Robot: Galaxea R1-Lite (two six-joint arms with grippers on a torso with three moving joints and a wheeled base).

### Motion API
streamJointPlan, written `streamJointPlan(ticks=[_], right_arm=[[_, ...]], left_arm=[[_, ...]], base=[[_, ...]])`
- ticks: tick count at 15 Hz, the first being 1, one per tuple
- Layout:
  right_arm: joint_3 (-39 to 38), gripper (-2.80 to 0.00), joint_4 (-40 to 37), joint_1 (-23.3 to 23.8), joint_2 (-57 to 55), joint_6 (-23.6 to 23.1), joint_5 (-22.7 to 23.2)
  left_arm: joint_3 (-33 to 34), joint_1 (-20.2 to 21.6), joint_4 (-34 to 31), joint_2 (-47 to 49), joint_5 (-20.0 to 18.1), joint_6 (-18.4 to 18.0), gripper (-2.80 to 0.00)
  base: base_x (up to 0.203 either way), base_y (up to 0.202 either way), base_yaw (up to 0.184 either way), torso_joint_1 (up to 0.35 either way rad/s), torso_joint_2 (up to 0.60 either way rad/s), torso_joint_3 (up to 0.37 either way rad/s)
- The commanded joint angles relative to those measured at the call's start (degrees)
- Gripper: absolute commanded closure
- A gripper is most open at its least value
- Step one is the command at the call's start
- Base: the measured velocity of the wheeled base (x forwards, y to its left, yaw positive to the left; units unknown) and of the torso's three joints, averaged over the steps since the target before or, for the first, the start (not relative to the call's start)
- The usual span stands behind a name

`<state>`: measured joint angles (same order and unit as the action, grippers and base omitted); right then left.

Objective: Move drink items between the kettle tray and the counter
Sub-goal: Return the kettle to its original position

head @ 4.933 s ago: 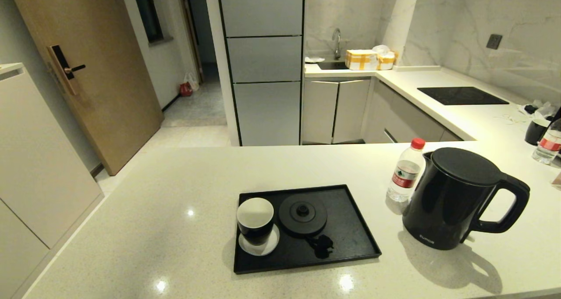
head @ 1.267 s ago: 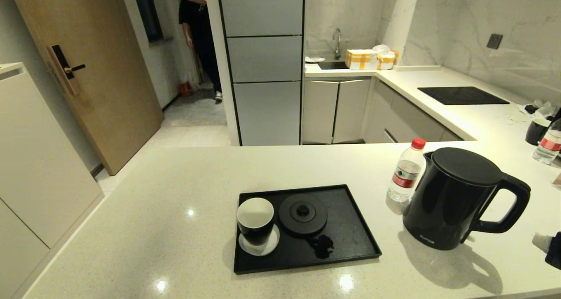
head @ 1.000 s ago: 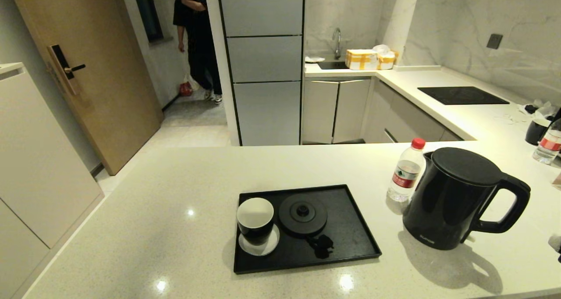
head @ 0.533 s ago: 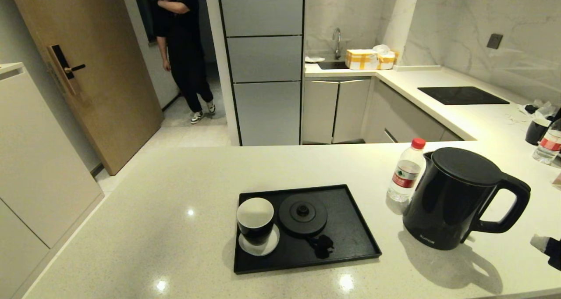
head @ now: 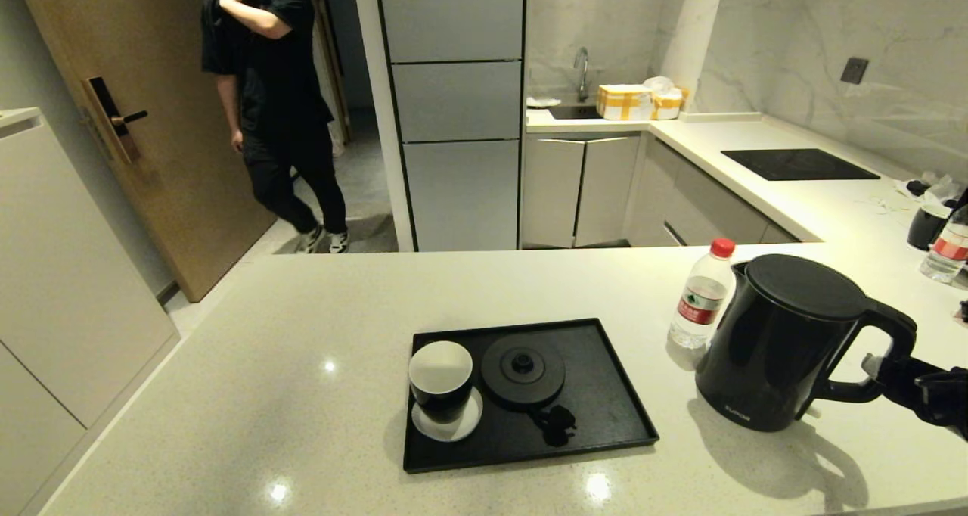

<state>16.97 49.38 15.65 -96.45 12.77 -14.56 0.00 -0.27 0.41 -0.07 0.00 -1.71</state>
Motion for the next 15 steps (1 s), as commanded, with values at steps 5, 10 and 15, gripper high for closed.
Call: streamJointPlan(ticks=[5,10,15], right_arm=[[4.48,-2.8,2.64,-0.03,-7.01,-1.08,-0.12],[6.59,-2.8,2.58,0.22,-9.44,-1.0,-0.03],[9.11,-2.8,2.85,0.47,-12.34,-0.52,0.04]], left_arm=[[0.0,0.0,0.02,-0.01,0.0,-0.01,0.0],[0.0,0.0,0.02,-0.01,0.0,-0.04,0.0],[0.0,0.0,0.02,-0.01,0.0,0.03,0.0]], base=[[0.0,0.0,0.0,0.0,0.0,0.0],[0.0,0.0,0.0,0.0,0.0,0.0],[0.0,0.0,0.0,0.0,0.0,0.0]])
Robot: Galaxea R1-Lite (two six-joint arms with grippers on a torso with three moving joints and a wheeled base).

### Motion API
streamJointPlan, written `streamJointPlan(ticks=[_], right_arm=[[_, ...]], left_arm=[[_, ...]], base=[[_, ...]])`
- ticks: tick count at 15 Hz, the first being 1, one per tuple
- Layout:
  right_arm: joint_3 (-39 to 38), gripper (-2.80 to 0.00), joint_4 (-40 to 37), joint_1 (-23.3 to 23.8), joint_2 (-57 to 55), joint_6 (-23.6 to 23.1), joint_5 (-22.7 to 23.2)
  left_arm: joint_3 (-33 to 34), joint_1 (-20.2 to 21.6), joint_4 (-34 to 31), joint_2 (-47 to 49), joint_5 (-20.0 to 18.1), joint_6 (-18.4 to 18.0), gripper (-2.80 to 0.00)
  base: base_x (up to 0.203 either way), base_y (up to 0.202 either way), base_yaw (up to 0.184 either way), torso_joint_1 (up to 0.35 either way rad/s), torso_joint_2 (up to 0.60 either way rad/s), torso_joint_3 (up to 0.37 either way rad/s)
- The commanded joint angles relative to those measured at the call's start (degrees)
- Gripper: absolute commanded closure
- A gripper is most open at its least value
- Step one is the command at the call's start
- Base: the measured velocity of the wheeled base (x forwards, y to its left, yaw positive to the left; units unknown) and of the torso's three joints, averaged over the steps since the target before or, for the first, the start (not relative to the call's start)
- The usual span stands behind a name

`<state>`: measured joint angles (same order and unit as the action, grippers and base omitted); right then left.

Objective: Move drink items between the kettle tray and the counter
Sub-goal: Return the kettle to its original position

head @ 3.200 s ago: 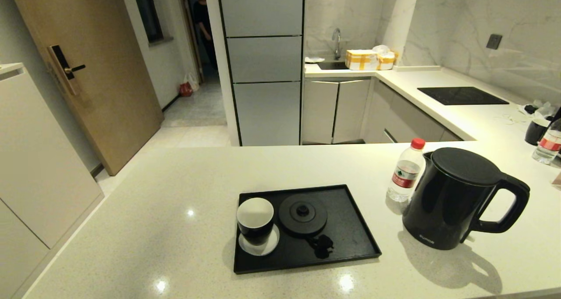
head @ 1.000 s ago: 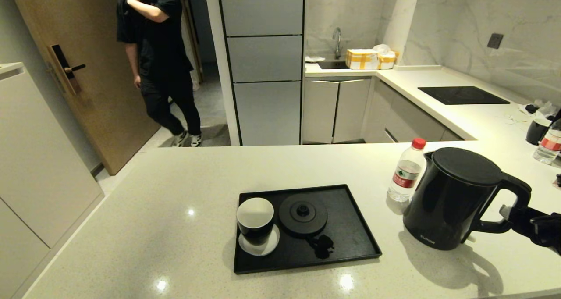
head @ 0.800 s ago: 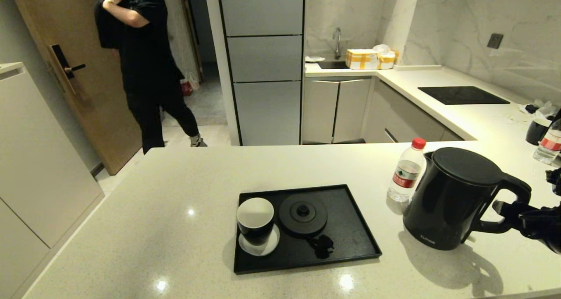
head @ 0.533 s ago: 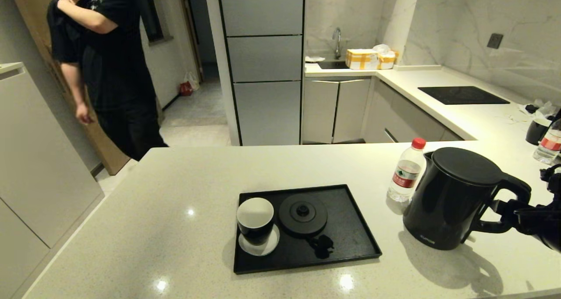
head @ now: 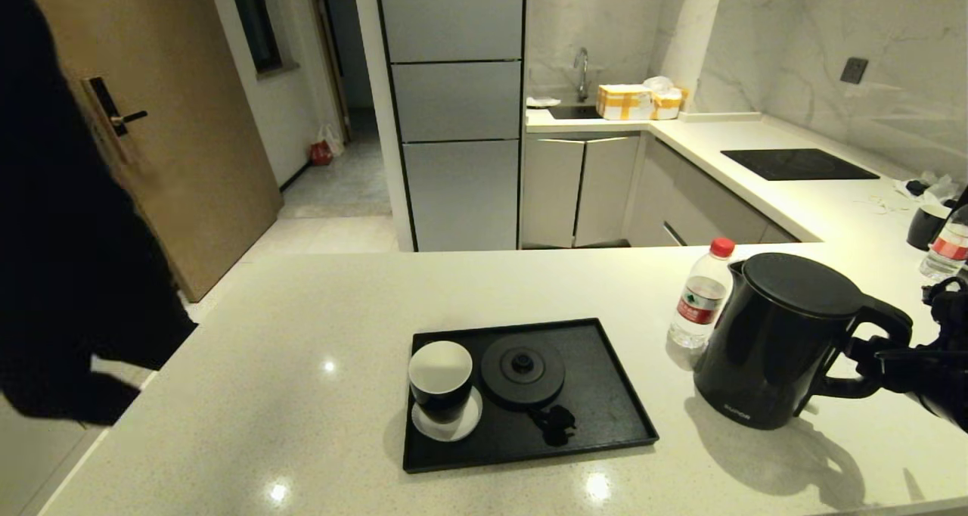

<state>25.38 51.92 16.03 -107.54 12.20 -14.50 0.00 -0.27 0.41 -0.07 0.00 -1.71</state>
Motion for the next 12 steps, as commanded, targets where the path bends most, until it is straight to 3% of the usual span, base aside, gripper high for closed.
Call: streamJointPlan(ticks=[1,12], right_arm=[[0.99,-2.8,0.37,0.05,-1.74,0.02,0.0],[1.63,-2.8,7.22,0.05,-5.49,-0.16,7.11]], left_arm=[[0.0,0.0,0.02,-0.01,0.0,0.04,0.0],[0.0,0.0,0.02,-0.01,0.0,-0.05,0.0]], base=[[0.0,0.0,0.0,0.0,0.0,0.0],[0.0,0.0,0.0,0.0,0.0,0.0]])
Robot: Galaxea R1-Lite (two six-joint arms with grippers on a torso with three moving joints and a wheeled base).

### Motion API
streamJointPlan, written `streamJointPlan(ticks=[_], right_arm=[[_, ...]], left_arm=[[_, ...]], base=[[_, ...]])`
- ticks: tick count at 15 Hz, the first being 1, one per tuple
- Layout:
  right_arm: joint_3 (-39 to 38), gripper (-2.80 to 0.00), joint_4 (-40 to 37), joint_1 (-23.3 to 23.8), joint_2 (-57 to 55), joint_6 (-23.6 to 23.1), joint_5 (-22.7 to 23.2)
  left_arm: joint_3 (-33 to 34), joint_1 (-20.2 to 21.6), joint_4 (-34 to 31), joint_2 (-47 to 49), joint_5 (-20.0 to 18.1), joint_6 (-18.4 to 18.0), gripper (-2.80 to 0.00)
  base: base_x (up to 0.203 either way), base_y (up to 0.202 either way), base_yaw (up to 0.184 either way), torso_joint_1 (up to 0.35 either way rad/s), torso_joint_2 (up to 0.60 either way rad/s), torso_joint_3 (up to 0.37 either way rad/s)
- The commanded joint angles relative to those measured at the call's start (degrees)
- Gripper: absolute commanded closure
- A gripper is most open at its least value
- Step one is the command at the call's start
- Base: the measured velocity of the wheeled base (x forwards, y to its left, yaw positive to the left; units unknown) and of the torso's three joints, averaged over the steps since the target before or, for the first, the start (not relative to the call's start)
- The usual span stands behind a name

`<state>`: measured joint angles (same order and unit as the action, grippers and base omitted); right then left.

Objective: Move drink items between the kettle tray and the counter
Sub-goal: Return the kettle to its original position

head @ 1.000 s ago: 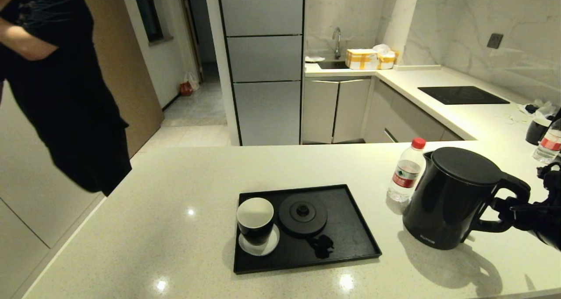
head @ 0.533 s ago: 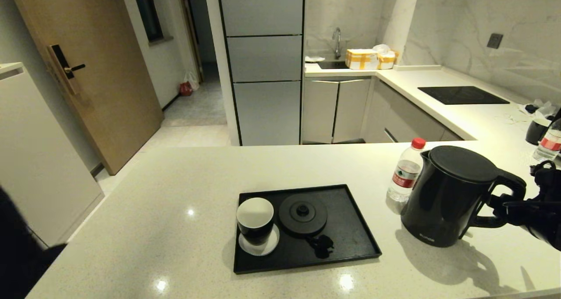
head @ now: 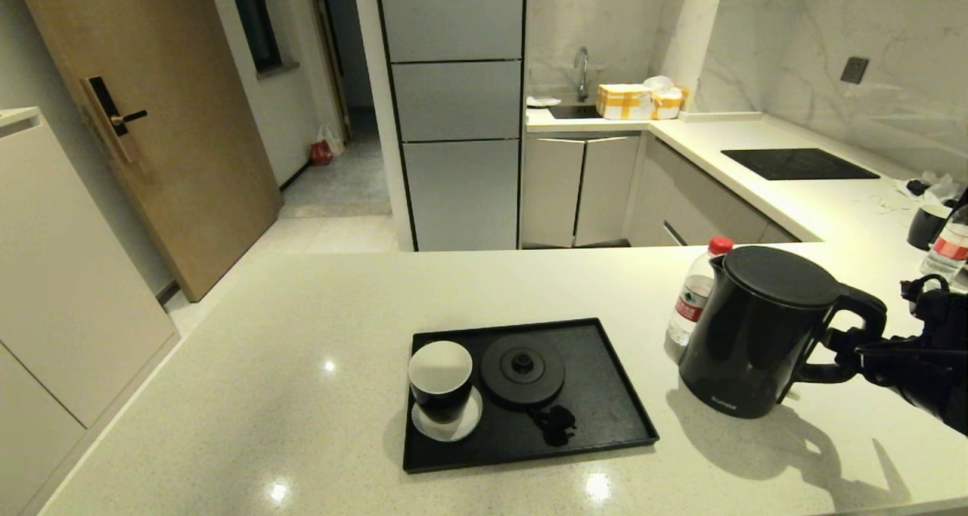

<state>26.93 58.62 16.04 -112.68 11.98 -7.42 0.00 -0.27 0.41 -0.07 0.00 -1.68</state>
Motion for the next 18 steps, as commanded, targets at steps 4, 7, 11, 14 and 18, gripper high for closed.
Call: streamJointPlan(ticks=[4,7,11,14,18], right_arm=[[-0.06,-2.8,0.53,0.04,-0.33,-0.21,0.12],[-0.12,-2.8,0.62,0.04,-0.2,-0.12,0.29],[-0.14,-2.8,0.55,0.04,-0.26,-0.21,1.32],[0.4,-2.8,0.64,0.04,-0.45,0.0,1.44],[-0.19,-2.8,5.18,0.05,-2.56,0.08,1.36]], left_arm=[[0.0,0.0,0.02,-0.01,0.0,0.01,0.0],[0.0,-0.01,0.02,-0.01,0.0,0.01,0.0],[0.0,0.0,0.02,-0.01,0.0,-0.08,0.0],[0.0,0.0,0.02,-0.01,0.0,0.01,0.0],[0.0,0.0,0.02,-0.01,0.0,0.01,0.0]], base=[[0.0,0.0,0.0,0.0,0.0,0.0],[0.0,0.0,0.0,0.0,0.0,0.0],[0.0,0.0,0.0,0.0,0.0,0.0],[0.0,0.0,0.0,0.0,0.0,0.0],[0.0,0.0,0.0,0.0,0.0,0.0]])
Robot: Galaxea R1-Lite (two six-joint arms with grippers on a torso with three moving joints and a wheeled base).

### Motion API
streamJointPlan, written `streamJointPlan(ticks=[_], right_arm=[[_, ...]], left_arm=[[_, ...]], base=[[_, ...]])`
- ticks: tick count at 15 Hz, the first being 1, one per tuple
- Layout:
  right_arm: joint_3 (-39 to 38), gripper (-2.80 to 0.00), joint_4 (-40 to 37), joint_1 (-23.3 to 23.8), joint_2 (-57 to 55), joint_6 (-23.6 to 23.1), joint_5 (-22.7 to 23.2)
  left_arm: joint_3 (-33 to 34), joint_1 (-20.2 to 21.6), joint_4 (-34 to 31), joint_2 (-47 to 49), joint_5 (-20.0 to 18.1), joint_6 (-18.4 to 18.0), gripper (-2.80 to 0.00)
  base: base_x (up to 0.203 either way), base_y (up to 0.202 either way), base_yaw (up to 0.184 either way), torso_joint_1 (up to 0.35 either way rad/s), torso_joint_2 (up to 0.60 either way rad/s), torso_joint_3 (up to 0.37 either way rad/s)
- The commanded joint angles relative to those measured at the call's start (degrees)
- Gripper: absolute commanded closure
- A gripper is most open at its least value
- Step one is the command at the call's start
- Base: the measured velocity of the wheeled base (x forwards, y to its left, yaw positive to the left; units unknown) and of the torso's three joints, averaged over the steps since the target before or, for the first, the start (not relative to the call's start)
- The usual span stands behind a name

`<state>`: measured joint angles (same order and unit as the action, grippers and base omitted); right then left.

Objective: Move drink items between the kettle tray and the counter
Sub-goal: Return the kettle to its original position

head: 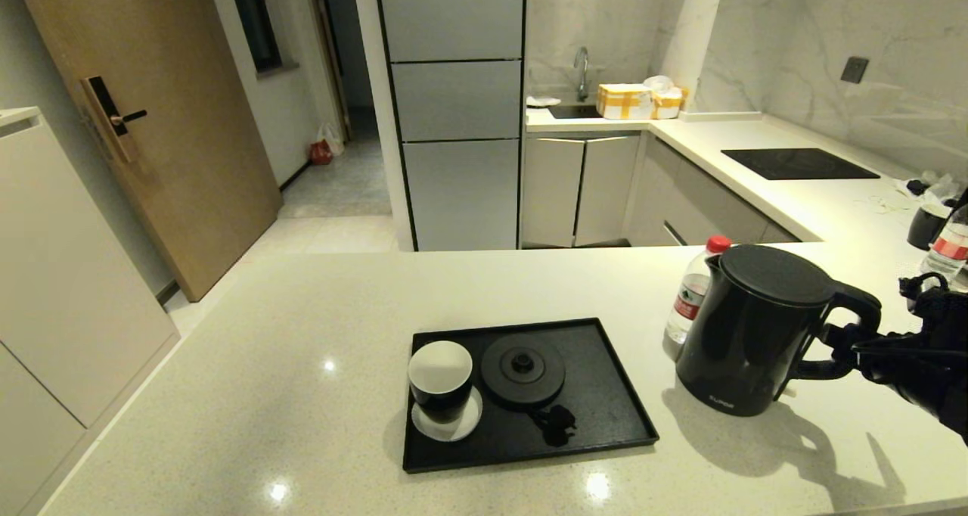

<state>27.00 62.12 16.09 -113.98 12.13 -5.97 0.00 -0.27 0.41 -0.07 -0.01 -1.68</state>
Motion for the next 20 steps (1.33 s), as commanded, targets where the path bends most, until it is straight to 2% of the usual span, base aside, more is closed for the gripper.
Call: streamJointPlan(ticks=[1,7,8,20], right_arm=[[-0.37,-2.8,2.83,-0.01,-1.77,-0.26,-0.09],[-0.15,-2.8,3.93,-0.1,-2.21,-0.22,-0.09],[-0.18,0.0,3.97,-0.1,-2.21,-0.26,-0.09],[-1.11,0.0,4.06,-0.17,-1.51,-0.26,0.08]], left_arm=[[0.0,0.0,0.02,-0.01,0.01,-0.08,0.0],[0.0,0.0,0.02,-0.01,0.01,0.01,0.0],[0.0,0.0,0.02,-0.01,0.01,-0.08,0.0],[0.0,0.0,0.02,-0.01,0.01,0.0,0.0]], base=[[0.0,0.0,0.0,0.0,0.0,0.0],[0.0,0.0,0.0,0.0,0.0,0.0],[0.0,0.0,0.0,0.0,0.0,0.0],[0.0,0.0,0.0,0.0,0.0,0.0]])
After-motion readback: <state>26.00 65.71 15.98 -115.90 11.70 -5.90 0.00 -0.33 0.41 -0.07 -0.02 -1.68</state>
